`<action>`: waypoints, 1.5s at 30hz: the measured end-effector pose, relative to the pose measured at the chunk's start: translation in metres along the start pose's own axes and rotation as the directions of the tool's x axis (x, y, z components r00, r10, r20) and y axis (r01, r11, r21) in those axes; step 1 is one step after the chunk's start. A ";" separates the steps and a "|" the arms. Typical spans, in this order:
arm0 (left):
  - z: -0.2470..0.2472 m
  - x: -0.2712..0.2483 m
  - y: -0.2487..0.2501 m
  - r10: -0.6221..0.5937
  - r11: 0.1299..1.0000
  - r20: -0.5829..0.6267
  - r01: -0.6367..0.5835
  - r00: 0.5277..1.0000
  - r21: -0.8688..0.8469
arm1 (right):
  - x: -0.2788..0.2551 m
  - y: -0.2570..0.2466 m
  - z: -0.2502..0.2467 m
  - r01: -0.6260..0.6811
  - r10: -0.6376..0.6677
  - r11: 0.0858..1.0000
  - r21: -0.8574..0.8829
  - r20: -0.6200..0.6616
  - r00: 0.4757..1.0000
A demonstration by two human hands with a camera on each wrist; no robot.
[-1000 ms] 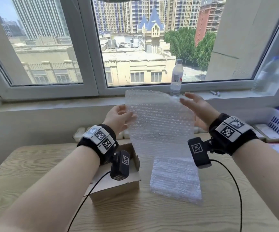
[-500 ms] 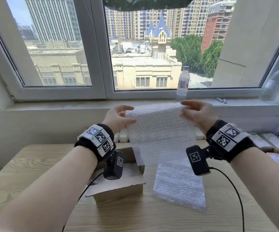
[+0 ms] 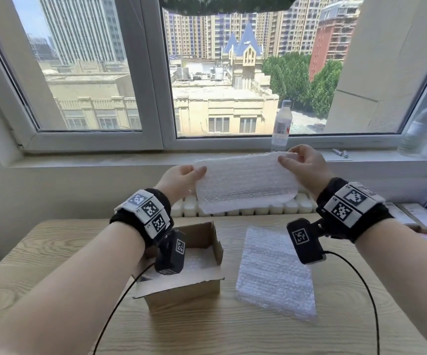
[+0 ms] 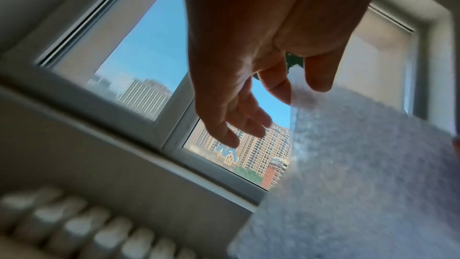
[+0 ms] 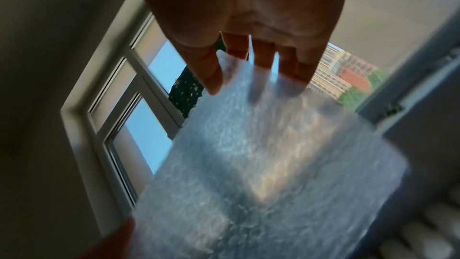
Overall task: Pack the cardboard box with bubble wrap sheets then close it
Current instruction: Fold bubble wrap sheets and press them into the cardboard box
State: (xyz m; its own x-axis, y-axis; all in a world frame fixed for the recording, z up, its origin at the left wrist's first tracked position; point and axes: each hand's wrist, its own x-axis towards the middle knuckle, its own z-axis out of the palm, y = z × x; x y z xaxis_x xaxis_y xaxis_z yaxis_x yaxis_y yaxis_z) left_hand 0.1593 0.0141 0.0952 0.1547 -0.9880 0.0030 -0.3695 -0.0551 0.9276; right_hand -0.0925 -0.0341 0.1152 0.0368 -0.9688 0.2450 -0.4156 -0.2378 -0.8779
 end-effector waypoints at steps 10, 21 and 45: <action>0.004 0.002 -0.017 -0.088 0.942 -0.034 0.072 0.996 -0.327 | -0.007 0.003 0.016 -0.332 0.246 0.881 0.339 0.271 0.931; -0.004 0.002 -0.021 -0.043 0.996 -0.241 0.022 0.970 -0.089 | -0.012 0.001 0.036 -0.060 0.053 0.977 0.203 0.040 0.998; -0.041 -0.009 -0.076 -0.156 0.948 -0.299 0.228 0.941 0.222 | -0.030 0.006 0.095 -0.084 0.092 0.996 -0.040 0.257 0.962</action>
State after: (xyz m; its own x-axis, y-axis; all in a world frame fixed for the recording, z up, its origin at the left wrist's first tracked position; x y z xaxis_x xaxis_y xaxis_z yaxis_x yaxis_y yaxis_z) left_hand 0.2239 0.0327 0.0404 0.4773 -0.8782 -0.0304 -0.5188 -0.3096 0.7968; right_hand -0.0099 -0.0127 0.0633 0.2307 -0.9718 0.0494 -0.4532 -0.1523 -0.8783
